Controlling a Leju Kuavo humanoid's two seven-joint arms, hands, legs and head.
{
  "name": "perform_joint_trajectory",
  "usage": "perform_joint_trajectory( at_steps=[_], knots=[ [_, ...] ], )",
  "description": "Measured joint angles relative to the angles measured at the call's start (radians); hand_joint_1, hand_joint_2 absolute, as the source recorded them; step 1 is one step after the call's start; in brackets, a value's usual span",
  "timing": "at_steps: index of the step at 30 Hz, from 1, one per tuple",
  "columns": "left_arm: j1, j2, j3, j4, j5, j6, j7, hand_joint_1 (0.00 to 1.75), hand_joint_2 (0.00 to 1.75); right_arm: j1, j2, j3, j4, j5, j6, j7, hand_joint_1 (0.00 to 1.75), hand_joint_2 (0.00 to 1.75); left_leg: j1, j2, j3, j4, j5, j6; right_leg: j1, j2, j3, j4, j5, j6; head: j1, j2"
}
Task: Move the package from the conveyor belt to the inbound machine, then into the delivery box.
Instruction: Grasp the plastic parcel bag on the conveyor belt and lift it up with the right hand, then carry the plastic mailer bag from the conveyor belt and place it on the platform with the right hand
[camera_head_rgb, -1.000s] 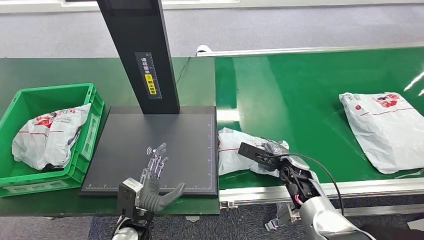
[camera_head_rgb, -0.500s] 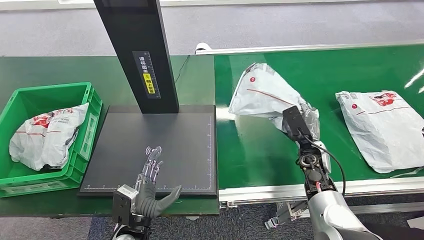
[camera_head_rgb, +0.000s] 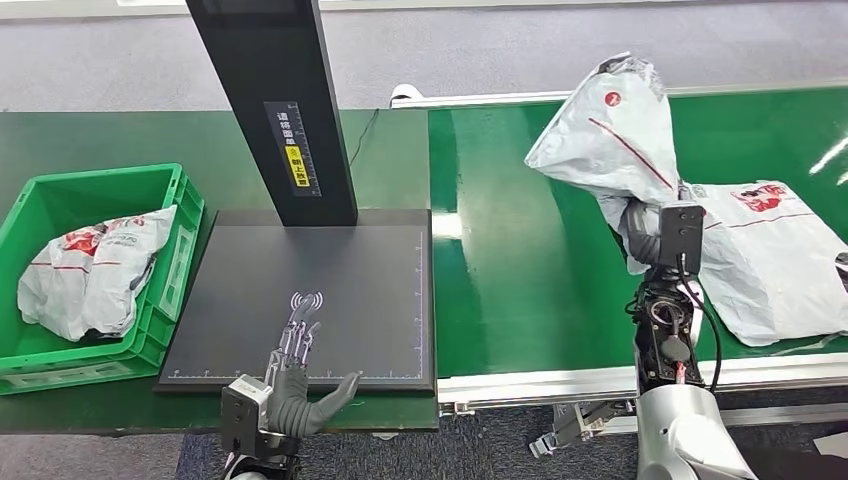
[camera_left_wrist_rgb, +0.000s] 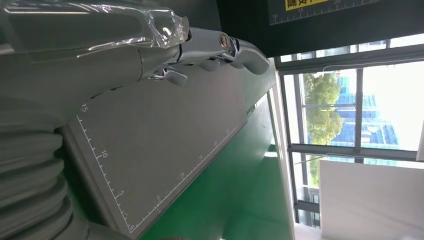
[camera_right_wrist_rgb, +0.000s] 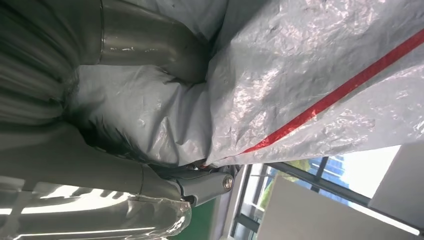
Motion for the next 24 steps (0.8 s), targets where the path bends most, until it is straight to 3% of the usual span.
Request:
perform_joint_trajectory(
  at_steps=[5,9,14,19,24],
  knots=[
    [0.0,0.0,-0.005,0.001,0.002,0.011,-0.004,0.0,1.75,0.028,0.004,0.01,-0.08,-0.102,0.052,-0.05,1.75,1.75,0.0,0.0,-0.001,0.0,0.0,0.0,0.0,0.0,0.0,0.0,0.0,0.0,0.0,0.0],
    [-0.006,0.003,-0.007,0.009,0.003,0.007,-0.017,0.0,1.75,0.05,0.017,0.088,-0.115,-0.114,0.343,-0.062,1.75,1.75,0.0,0.002,-0.001,0.0,0.0,0.0,0.0,0.002,0.0,0.0,0.0,0.0,0.0,0.0],
    [-0.024,0.007,-0.004,0.023,0.002,-0.016,-0.029,0.0,1.75,0.051,0.086,0.329,-0.094,-0.003,0.628,-0.104,1.75,1.75,0.002,0.003,-0.001,0.0,0.0,-0.001,0.002,0.002,-0.001,0.001,0.0,-0.001,0.0,0.0],
    [-0.027,0.008,0.004,0.025,-0.001,-0.023,-0.03,0.0,1.75,-0.009,0.17,0.552,-0.035,-0.007,0.741,-0.081,1.75,1.75,0.003,0.003,-0.001,0.0,0.002,-0.002,0.002,0.002,-0.002,0.002,0.0,-0.001,0.0,0.0],
    [-0.027,0.008,0.01,0.028,0.009,-0.022,-0.031,0.0,1.75,-0.102,0.21,0.649,0.034,-0.089,0.793,-0.017,1.75,1.75,0.001,0.002,-0.001,0.0,0.002,-0.002,0.001,0.002,-0.002,0.002,0.0,-0.001,0.0,0.0]
  ],
)
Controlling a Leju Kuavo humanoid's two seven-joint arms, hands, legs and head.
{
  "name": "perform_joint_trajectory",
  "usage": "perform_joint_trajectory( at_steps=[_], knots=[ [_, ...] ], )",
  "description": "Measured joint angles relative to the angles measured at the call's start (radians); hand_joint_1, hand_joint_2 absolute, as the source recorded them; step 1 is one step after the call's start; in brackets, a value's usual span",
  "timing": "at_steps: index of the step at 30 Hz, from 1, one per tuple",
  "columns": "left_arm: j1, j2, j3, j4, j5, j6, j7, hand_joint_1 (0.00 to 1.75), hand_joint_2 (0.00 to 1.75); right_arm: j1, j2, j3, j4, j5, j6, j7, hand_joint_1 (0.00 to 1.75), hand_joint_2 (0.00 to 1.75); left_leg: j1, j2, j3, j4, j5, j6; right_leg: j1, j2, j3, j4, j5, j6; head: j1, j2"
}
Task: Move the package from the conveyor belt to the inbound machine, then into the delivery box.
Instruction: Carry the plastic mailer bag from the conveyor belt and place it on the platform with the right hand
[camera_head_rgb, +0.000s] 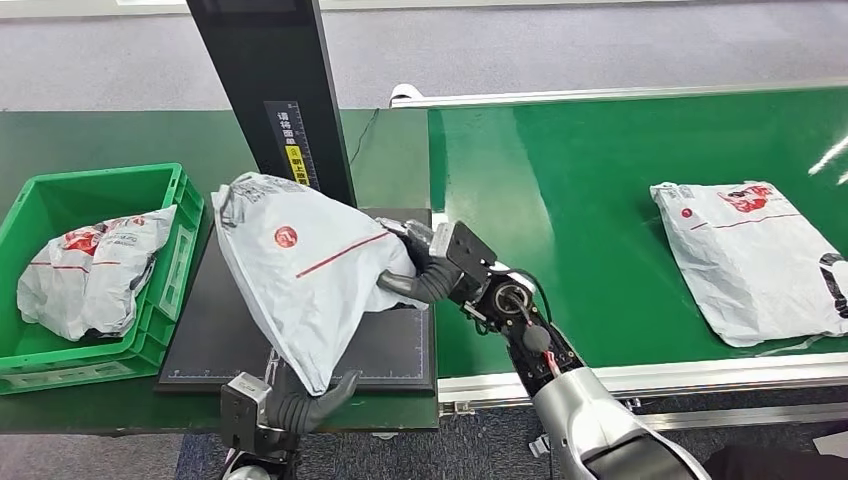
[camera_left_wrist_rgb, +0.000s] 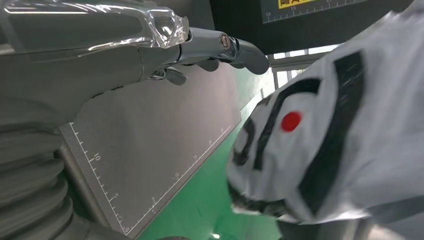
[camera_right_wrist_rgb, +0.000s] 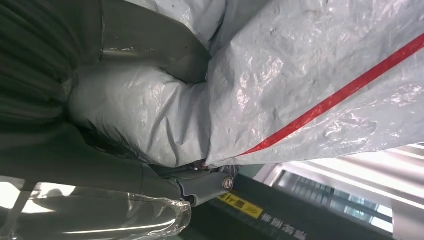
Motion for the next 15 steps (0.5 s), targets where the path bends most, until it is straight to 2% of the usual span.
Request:
perform_joint_trajectory(
  at_steps=[4,8,15],
  knots=[
    [0.002,0.0,0.006,0.0,0.009,0.008,-0.002,0.0,1.75,-0.033,0.003,0.036,0.035,-0.018,-0.101,0.022,1.75,1.75,-0.001,0.0,0.0,0.0,0.0,0.0,-0.001,0.0,0.0,0.0,0.0,0.0,0.0,0.0],
    [0.004,0.001,0.016,-0.003,0.013,0.066,-0.004,0.0,1.75,-0.041,0.006,0.053,0.056,-0.029,-0.22,0.031,1.75,1.75,-0.001,0.0,-0.001,0.0,0.0,0.0,-0.001,0.0,0.0,0.0,0.0,0.0,0.0,0.0],
    [0.005,0.003,0.033,-0.005,0.014,0.082,-0.004,0.0,1.75,-0.044,0.01,0.068,0.073,-0.033,-0.241,0.033,1.75,1.75,0.0,0.0,-0.001,0.0,0.0,0.0,0.0,0.0,0.0,0.0,0.0,0.0,0.0,0.0]
  ],
)
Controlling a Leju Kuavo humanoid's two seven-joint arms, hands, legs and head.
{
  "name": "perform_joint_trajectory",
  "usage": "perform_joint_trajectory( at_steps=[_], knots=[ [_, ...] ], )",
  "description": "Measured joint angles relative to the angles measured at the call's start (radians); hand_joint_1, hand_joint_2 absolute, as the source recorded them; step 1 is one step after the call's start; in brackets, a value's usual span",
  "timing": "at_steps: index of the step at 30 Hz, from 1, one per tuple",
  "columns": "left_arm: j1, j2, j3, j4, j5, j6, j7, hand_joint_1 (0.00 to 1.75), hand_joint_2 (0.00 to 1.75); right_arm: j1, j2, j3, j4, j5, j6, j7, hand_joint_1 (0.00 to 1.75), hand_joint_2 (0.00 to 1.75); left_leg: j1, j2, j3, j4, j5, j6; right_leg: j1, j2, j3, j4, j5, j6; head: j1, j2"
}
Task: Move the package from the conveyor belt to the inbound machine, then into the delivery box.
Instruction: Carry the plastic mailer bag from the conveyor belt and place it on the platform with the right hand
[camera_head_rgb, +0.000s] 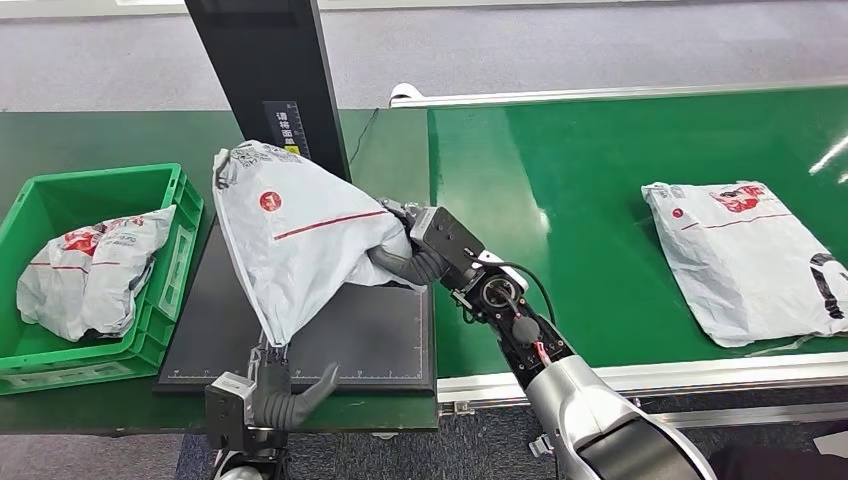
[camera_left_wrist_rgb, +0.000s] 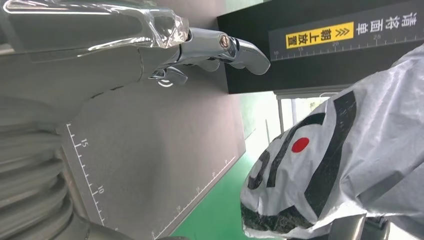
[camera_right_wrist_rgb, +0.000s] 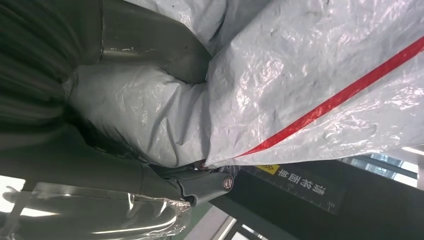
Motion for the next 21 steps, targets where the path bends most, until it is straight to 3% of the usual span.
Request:
perform_joint_trajectory(
  at_steps=[11,17,21],
  knots=[
    [0.001,0.0,0.015,-0.002,0.0,0.021,0.0,0.0,1.75,0.0,0.001,0.004,0.007,0.0,-0.016,0.004,1.75,1.75,0.0,0.0,0.0,0.0,0.0,0.0,0.0,0.0,0.0,0.0,0.0,0.0,0.0,0.0],
    [0.033,-0.009,0.067,-0.086,0.089,0.287,-0.042,0.0,1.75,0.001,0.001,0.005,0.015,-0.02,-0.174,0.088,1.75,1.75,0.0,0.0,0.0,0.0,0.0,0.0,0.0,0.0,0.0,0.0,0.0,0.0,0.0,0.0],
    [0.079,-0.031,0.133,-0.237,0.237,0.393,-0.085,0.0,1.75,0.003,-0.001,0.005,0.04,-0.033,-0.191,0.155,1.75,1.75,0.0,0.0,0.0,0.0,0.0,0.0,0.0,0.0,-0.001,0.0,0.0,0.0,0.0,0.0]
  ],
)
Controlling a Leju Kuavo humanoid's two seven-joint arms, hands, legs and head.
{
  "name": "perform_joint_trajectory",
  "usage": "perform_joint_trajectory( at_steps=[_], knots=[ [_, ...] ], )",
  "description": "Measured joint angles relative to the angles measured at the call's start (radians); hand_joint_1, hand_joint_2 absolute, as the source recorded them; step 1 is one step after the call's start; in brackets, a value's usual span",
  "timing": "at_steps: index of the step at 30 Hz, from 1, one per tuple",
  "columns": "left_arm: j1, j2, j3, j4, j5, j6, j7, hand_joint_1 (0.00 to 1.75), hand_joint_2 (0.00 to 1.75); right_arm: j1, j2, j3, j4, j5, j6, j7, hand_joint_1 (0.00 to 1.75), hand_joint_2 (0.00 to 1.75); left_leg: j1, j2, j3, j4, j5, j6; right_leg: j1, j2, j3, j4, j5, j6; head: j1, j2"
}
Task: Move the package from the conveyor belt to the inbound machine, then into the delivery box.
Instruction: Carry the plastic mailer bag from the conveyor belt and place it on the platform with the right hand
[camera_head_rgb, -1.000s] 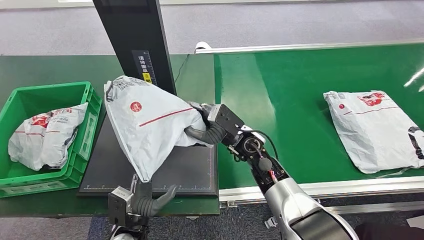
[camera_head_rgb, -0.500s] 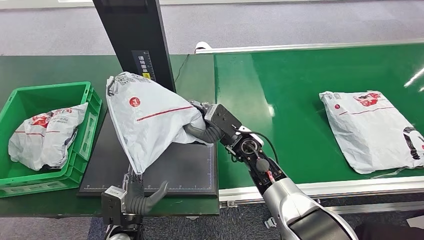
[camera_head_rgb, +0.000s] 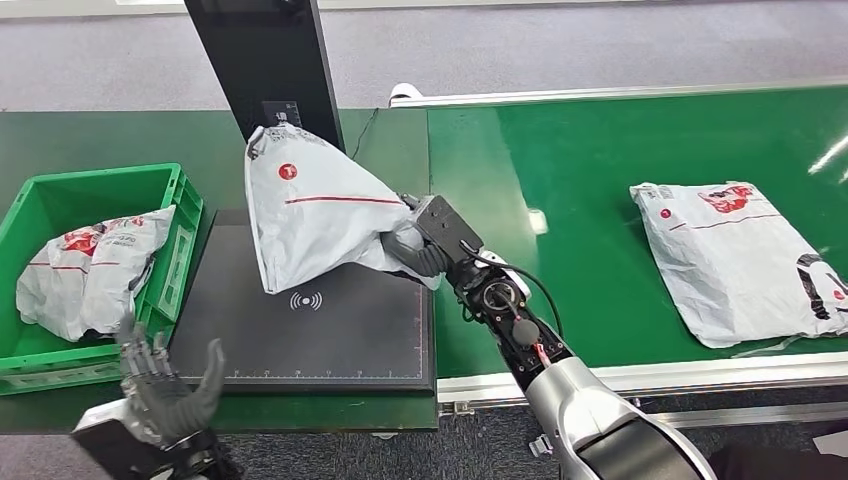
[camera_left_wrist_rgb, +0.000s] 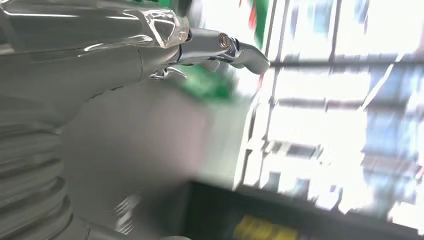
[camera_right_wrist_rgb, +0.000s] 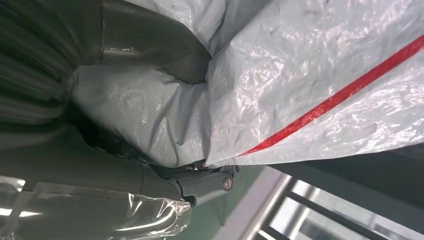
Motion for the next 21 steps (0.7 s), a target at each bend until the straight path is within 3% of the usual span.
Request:
perform_joint_trajectory(
  at_steps=[7,9,11,15,16,21],
  knots=[
    [0.053,-0.042,0.084,-0.263,0.169,0.022,-0.006,0.0,1.75,0.009,-0.001,0.014,0.04,0.008,-0.01,0.083,1.59,1.75,0.0,-0.001,0.0,0.0,0.0,0.0,0.0,-0.001,0.0,0.0,0.0,0.0,0.0,0.0],
    [0.058,-0.049,0.089,-0.298,0.158,0.025,-0.006,0.0,1.75,0.012,-0.001,0.017,0.049,0.007,-0.016,0.094,1.39,1.75,0.0,-0.001,0.0,0.0,0.0,0.0,0.0,-0.001,0.0,0.0,0.0,0.0,0.0,0.0],
    [0.058,-0.052,0.091,-0.319,0.149,0.026,-0.006,0.0,1.75,0.015,-0.001,0.019,0.056,0.008,-0.025,0.101,1.07,1.75,0.0,-0.001,0.0,0.0,0.0,0.0,0.0,-0.001,0.0,0.0,0.0,0.0,0.0,0.0],
    [0.056,-0.052,0.093,-0.333,0.146,0.013,-0.005,0.0,1.75,0.026,-0.006,0.021,0.067,0.012,-0.032,0.117,0.1,1.75,0.0,-0.001,0.0,0.0,0.0,0.0,0.0,-0.001,0.0,0.0,0.0,0.0,0.0,0.0],
    [0.055,-0.052,0.094,-0.333,0.146,0.007,-0.005,0.0,1.75,0.03,-0.008,0.022,0.07,0.015,-0.031,0.122,0.0,1.75,0.0,-0.001,0.0,0.0,0.0,0.0,0.0,-0.001,0.0,0.0,0.0,0.0,0.0,0.0],
    [0.04,-0.052,0.098,-0.33,0.141,-0.011,-0.005,0.0,1.75,0.05,-0.016,0.031,0.077,0.025,-0.029,0.125,0.0,1.75,0.0,-0.001,0.0,0.0,0.0,0.0,0.0,0.0,0.0,0.0,0.0,0.0,0.0,0.0]
  ],
)
